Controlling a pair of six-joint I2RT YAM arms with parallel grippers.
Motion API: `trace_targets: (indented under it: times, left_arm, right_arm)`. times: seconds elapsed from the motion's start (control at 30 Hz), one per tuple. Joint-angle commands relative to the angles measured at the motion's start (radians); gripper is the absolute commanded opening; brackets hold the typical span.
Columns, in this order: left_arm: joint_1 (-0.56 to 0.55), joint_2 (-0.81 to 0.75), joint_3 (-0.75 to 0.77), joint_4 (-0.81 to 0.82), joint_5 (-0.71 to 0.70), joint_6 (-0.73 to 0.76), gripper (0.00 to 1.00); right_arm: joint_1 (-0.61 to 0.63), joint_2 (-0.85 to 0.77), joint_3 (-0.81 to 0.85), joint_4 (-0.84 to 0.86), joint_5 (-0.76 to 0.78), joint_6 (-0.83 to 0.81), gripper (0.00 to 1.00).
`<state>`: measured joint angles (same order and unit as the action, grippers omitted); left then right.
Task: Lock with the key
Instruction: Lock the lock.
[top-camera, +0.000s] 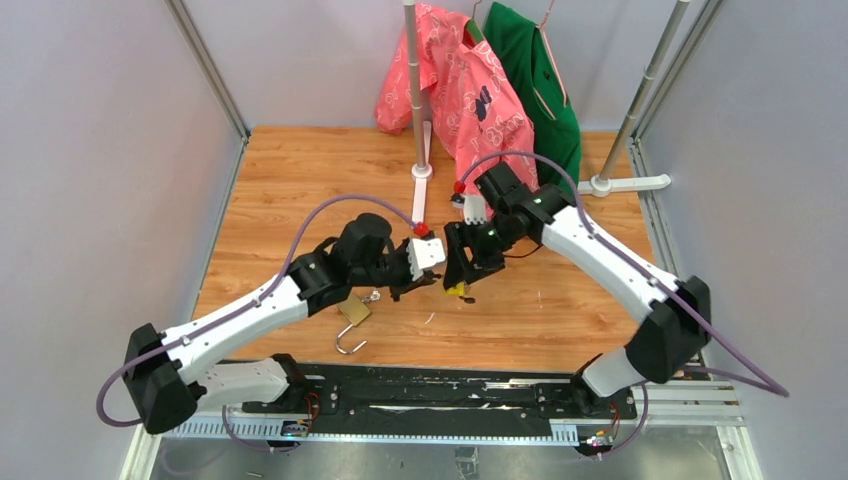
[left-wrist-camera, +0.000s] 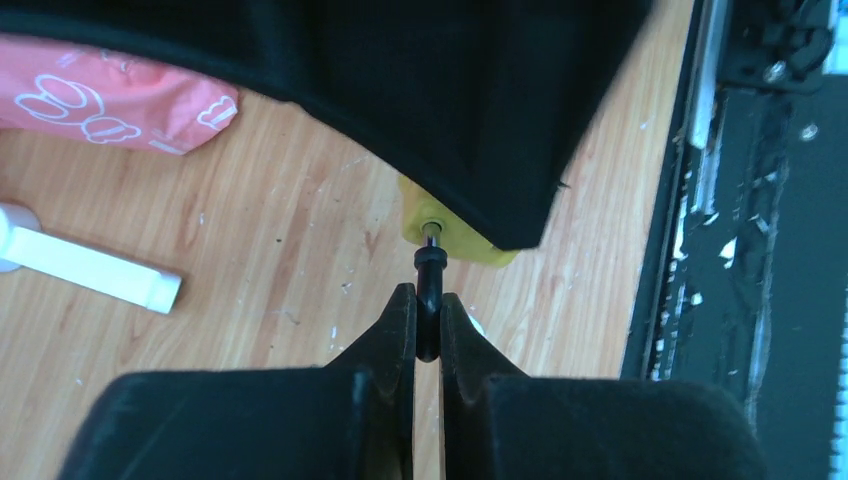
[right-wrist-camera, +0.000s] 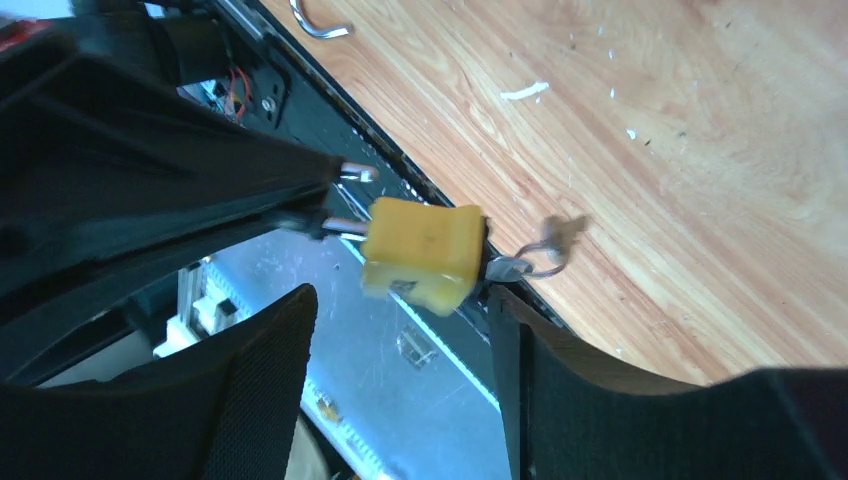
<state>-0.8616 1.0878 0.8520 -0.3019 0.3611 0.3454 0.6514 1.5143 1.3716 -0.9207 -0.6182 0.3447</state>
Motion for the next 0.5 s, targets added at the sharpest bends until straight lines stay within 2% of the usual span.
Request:
trace_targets:
  times: [0.0, 0.03, 0.1, 0.23, 0.3, 0.4, 0.47]
  left_arm:
    - [0.018, 0.067, 0.146, -0.065, 0.067, -0.142, 0.00]
    - [0.044, 0.079, 0.166, -0.077, 0.140, -0.163, 0.00]
    - [0.074, 0.078, 0.179, -0.070, 0.200, -0.186, 0.00]
    - [0.114, -0.044, 0.115, 0.070, 0.226, -0.194, 0.00]
    - [0.152, -0.099, 0.107, 0.115, 0.260, -0.232, 0.00]
    - [0.266, -0.071, 0.199, 0.079, 0.413, -0.333, 0.00]
    - [0.320, -0.021, 0.253, 0.058, 0.527, -0.418, 0.00]
  right_arm:
    - [-0.001, -0.173, -0.006, 0.093, 0.091, -0.053, 0.72]
    - [-0.003, -0.203, -0.008, 0.113, 0.094, -0.067, 0.73]
    - [-0.003, -0.263, -0.004, 0.148, 0.085, -0.105, 0.74]
    - [-0.004, -0.415, -0.064, 0.279, 0.116, -0.163, 0.74]
    - [-0.004, -0.518, -0.168, 0.423, 0.128, -0.173, 0.71]
    - [-0.004, -0.682, -0.371, 0.776, 0.174, -0.132, 0.72]
    - [-0.007, -0.736, -0.412, 0.850, 0.223, -0.101, 0.75]
